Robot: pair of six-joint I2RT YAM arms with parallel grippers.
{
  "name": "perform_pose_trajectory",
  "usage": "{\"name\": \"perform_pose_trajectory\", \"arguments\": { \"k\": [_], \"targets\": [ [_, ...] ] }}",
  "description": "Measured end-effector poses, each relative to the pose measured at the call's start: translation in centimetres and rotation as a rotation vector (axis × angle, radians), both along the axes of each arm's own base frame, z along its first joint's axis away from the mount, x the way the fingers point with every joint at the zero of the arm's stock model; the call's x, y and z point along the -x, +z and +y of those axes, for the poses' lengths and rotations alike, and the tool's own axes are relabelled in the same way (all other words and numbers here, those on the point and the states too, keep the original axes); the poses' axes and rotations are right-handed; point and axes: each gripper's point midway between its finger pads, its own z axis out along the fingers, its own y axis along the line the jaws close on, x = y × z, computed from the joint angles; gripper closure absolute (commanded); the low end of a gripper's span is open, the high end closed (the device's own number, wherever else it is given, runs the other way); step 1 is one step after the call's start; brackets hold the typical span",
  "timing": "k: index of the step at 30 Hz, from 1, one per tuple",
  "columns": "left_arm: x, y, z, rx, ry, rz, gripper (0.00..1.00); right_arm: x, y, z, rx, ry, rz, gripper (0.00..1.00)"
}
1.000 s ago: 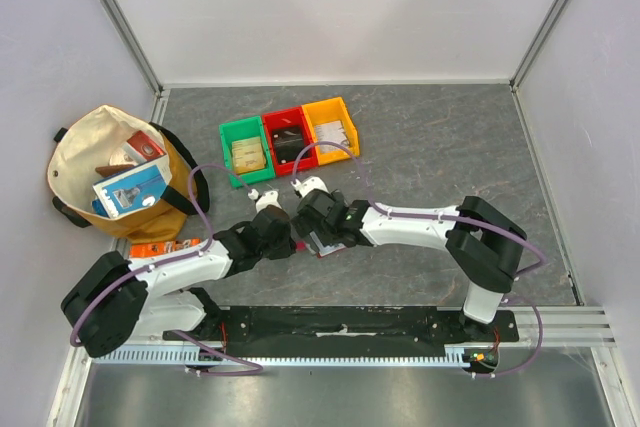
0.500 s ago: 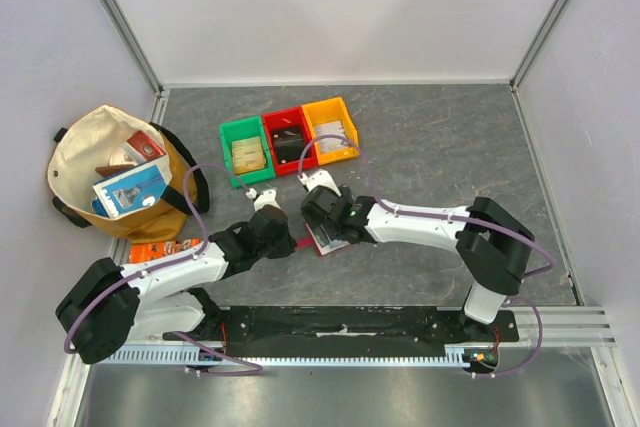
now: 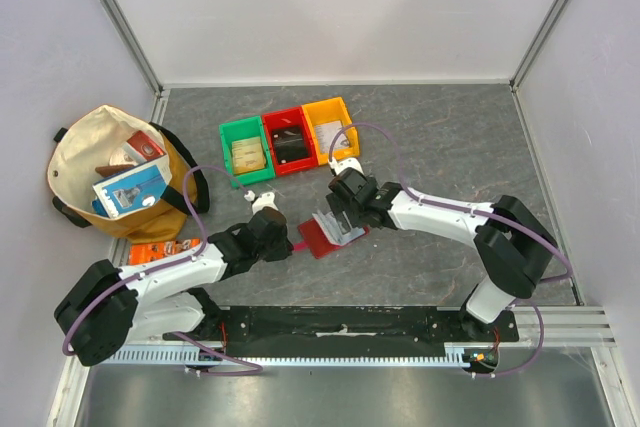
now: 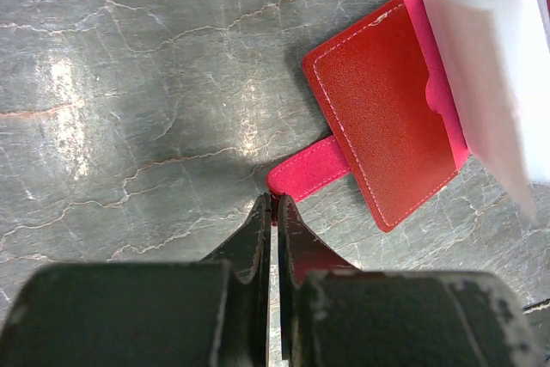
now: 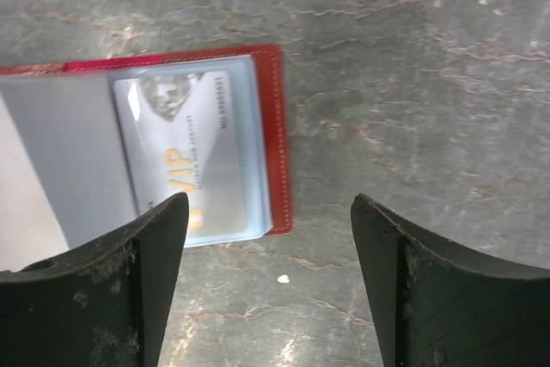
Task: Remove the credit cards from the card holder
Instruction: Open the card holder at the center of the board.
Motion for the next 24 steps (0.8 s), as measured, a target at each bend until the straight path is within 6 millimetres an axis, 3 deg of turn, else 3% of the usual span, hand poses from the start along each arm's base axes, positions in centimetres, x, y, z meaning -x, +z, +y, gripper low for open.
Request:
{"name": "perform_pose_trajectory", "arguments": {
  "k": [7,15,20,24],
  "targets": [
    [0.0,0.0,0.0,-0.002,-0.002,-0.001,0.98,1.1,-0.2,2.6,-0.104,0.077,0.057,0.18],
    [-0.1,0.0,0.3,-0.014,0.004,-0.008,0.96,1.6,0.1,4.3,-0.172,0.128,0.075,0.55],
    [-0.3,0.0,0.7,-0.038,0.011,-0.013,0.92,3.0,0.0,7.0,-0.237,0.204,0.104,0.67],
    [-0.8,0.6,0.5,-0.041,0.019,-0.03,0.84,4.6,-1.4,9.2,-0.267,0.269,0.152,0.71]
  ]
}}
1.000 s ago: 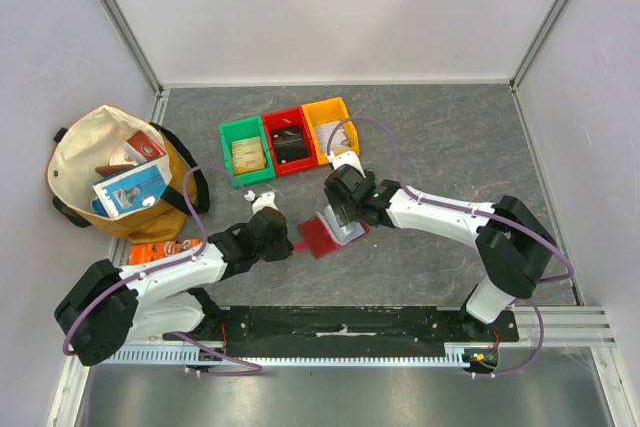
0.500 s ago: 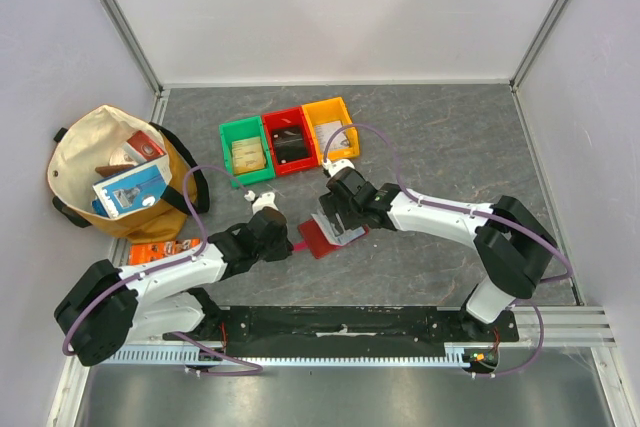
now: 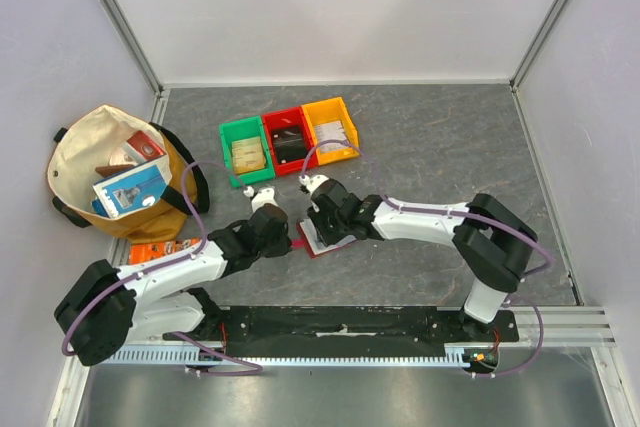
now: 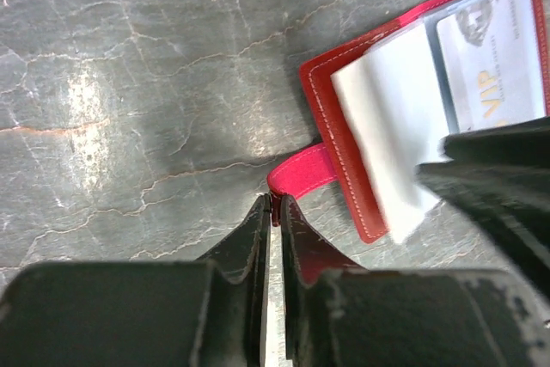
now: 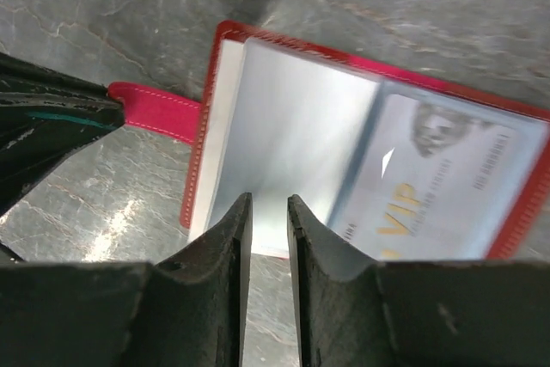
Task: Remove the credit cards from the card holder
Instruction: Open the card holder at the center of the board.
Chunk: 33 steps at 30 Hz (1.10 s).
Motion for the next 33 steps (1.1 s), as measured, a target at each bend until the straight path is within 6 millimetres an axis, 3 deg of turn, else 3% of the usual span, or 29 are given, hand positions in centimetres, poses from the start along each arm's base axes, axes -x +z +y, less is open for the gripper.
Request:
{"name": "perform_pose_trajectory", "arguments": {
  "k": [4,7,9,12,16,19,21,24,26,33],
  "targets": [
    [-0.6,1.1,-0.5,0.013,0.002,-0.02,0.65,1.3,-2.2,1.0,0.011,0.042,0.051,0.71],
    [-1.2,2.5,-0.8,0.036,0.005,-0.054,0.49,1.3,-2.1,1.5,-0.009,0.046,0.053,0.69],
    [-1.5,3.8,-1.0,0.059,0.009,-0.086,0.44,1.3,-2.0,1.5,-0.011,0.043,0.056,0.67],
    [-2.2,6.3,-1.7,0.11,0.009,-0.135,0.44,1.2,-1.3,1.3,-0.018,0.034,0.051,0.62],
    [-2.9,9.3,-2.9,0.174,-0.001,-0.18,0.44,-0.4,1.8,0.1,-0.067,-0.023,0.014,0.61],
    [-3.2,11.0,-4.0,0.225,-0.026,-0.198,0.44,-3.3,4.3,-2.6,-0.118,-0.121,-0.03,0.63],
    [-3.4,11.5,-4.8,0.251,-0.046,-0.199,0.44,-5.0,4.8,-4.8,-0.129,-0.189,-0.046,0.66],
    [-3.7,11.7,-6.6,0.286,-0.084,-0.178,0.46,-6.3,3.8,-7.5,-0.119,-0.259,-0.035,0.7],
    [-4.0,11.5,-7.9,0.303,-0.105,-0.159,0.47,-5.9,2.5,-8.5,-0.107,-0.27,-0.003,0.73],
    [-5.2,9.5,-11.0,0.325,-0.138,-0.105,0.55,-5.3,0.6,-9.1,-0.144,-0.268,0.072,0.8]
  ]
}}
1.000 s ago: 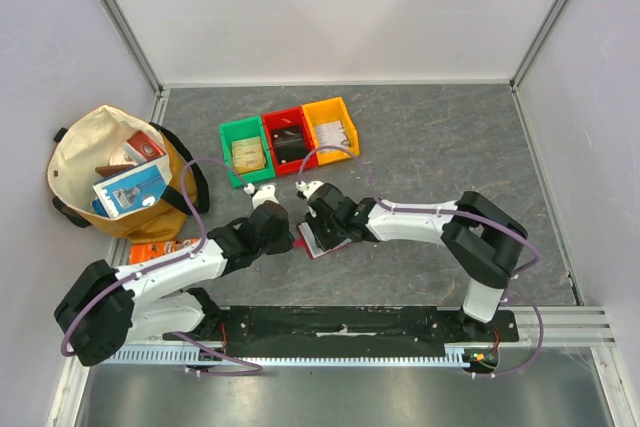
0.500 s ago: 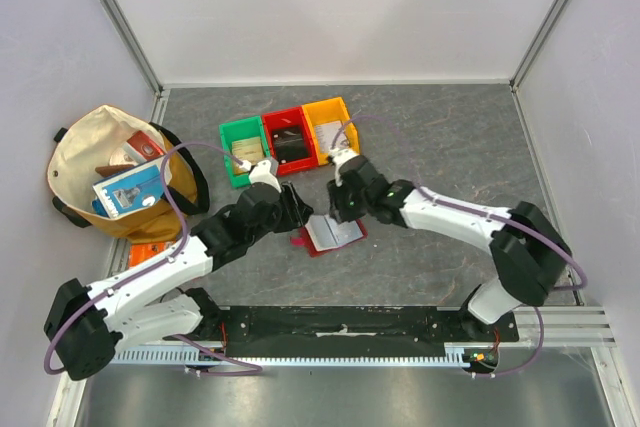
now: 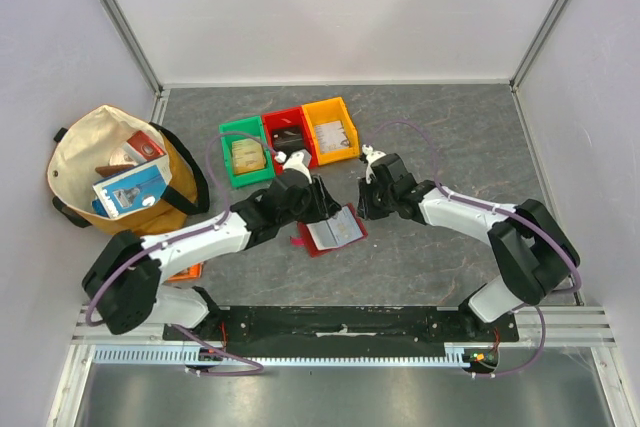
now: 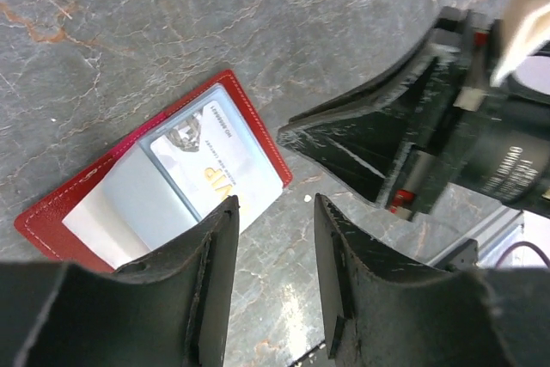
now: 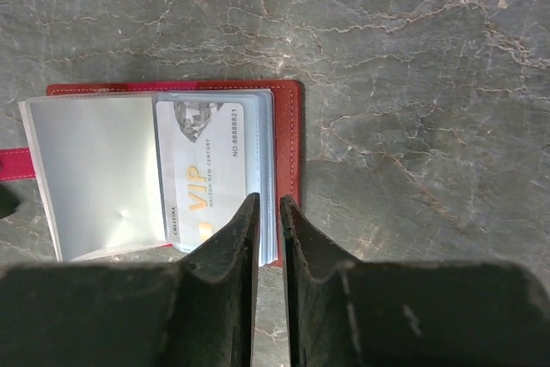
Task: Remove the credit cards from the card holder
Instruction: Open the card holder at the center of the board.
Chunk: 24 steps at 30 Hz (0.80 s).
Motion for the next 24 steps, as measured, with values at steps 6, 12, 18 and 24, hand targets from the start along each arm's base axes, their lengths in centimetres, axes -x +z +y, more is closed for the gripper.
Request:
{"name": "perform_pose_trajectory", "arguments": {
  "k": [6,12,18,24],
  "targets": [
    [-0.4,-3.4,-0.5,-0.017,0.025,0.061,0.56,0.4,-0.2,0.6,-0.064,0.03,0.018,0.8],
    [0.2,-6.3,-0.1,-0.033,0.047,0.114,0.57,0.8,-0.6,1.5,-0.106,0.069,0.04,0.8],
    [1.0,-8.7,0.7,-0.035,0.065,0.165,0.57,1.4,-1.8,1.8,-0.125,0.071,0.077,0.82],
    [1.2,-9.8,0.9,0.001,0.081,0.2,0.57,1.6,-2.2,2.0,-0.147,0.058,0.088,0.83]
  ]
}}
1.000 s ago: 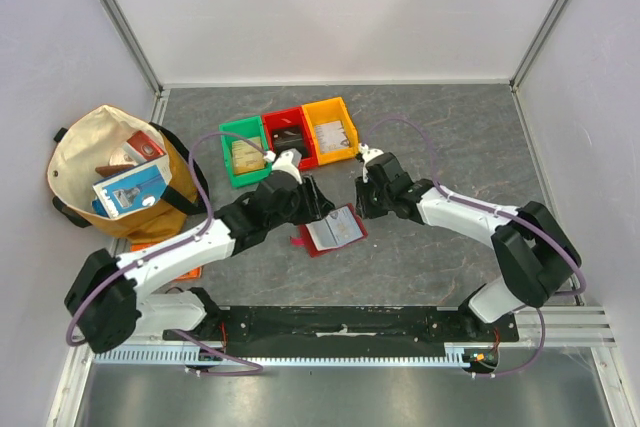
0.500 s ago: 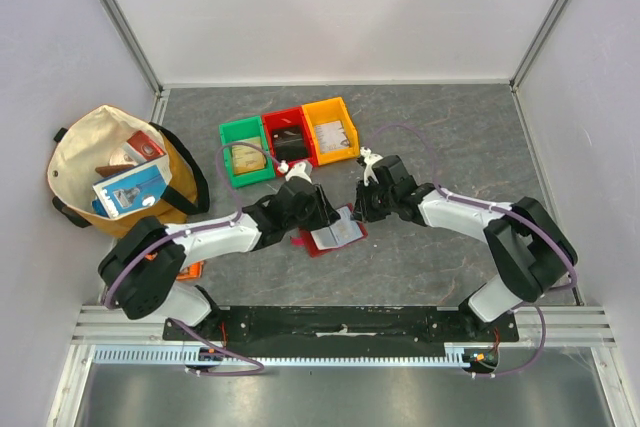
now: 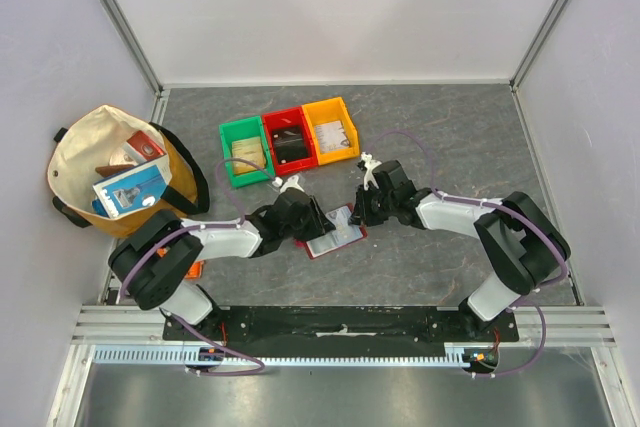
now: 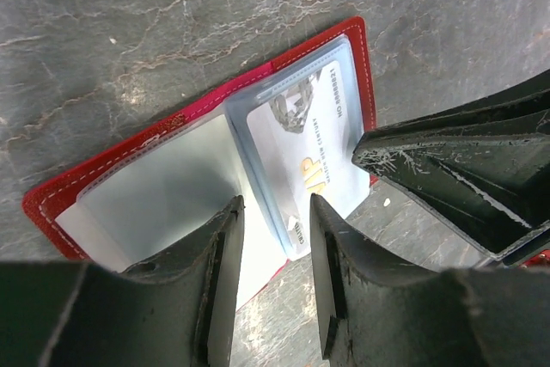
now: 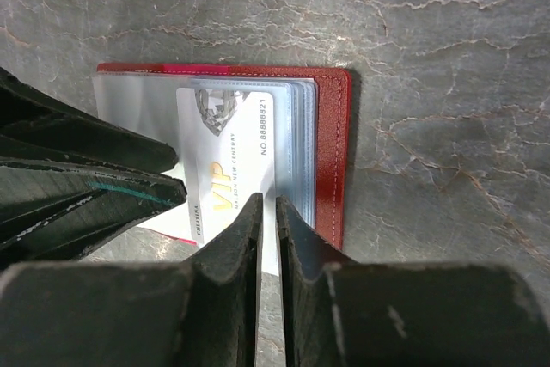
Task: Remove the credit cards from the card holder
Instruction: Open the card holder at the center of the board, then remove the credit card from the card holder.
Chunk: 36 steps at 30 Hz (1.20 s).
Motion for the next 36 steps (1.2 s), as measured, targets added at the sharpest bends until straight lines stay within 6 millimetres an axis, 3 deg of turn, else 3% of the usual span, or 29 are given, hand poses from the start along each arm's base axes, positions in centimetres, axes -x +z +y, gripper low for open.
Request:
{"name": "perform_pose_trajectory", "arguments": {
  "k": [11,26,36],
  "targets": [
    [0.0,-0.2,-1.1,0.095,0.001,0.019,0.61,0.0,-0.1,0.2,-0.031,-0.021,0.0,0.84],
    [1.1,-0.1,-1.2,0.247,0.022,0.02,0.71,0.0,-0.2,0.2,-0.045,-0.036,0.002,0.84],
    [1.0,0.2,-1.4,0.283,0.019,0.002,0.72,0.0,-0.2,0.2,-0.046,-0.039,0.004,0.84]
  ]
}}
